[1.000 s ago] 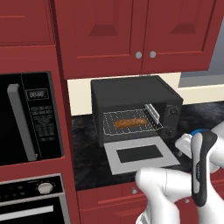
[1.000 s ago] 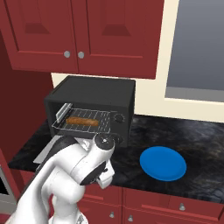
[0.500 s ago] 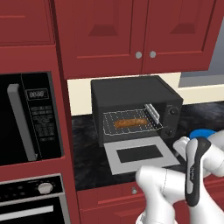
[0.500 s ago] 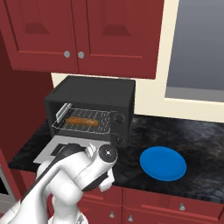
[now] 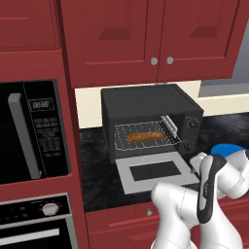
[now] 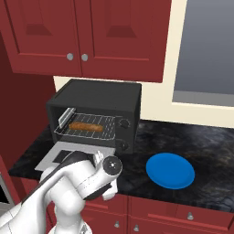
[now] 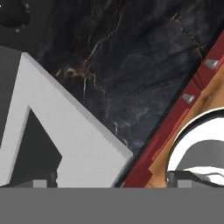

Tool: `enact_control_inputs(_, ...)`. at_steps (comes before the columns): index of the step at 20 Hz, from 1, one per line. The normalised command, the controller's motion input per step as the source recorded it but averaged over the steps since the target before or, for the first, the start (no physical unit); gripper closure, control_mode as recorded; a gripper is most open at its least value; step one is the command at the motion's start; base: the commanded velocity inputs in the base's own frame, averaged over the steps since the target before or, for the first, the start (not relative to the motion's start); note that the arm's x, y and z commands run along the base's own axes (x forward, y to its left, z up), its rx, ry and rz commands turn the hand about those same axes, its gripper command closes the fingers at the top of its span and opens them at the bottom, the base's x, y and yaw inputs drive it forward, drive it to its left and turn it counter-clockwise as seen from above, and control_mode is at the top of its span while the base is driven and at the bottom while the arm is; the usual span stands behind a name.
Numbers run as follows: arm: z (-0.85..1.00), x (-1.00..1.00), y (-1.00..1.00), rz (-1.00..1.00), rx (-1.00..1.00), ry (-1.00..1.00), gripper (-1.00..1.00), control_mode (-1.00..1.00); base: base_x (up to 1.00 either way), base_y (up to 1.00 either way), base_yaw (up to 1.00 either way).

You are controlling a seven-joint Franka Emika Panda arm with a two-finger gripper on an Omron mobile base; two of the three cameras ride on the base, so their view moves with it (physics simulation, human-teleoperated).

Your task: Pull the toaster oven rack outwards. Pick up the baguette from the plate and place it on the toaster oven rack. Close the toaster oven door fully and set the temperature to the lowest setting.

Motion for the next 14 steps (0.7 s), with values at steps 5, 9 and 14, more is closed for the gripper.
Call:
enact_control_inputs(5,-0.06,0.0,0.15,-0.08,0.02,0.0,-1.0,-1.0,0.0,0.0,0.0)
enact_control_inputs(9,-0.01,0.0,0.26,-0.06,0.02,-0.03,-1.0,-1.0,0.0,0.0,0.0)
enact_control_inputs(14,-0.04,0.05,0.28,-0.07,0.01,-0.04,-1.0,-1.0,0.0,0.0,0.0)
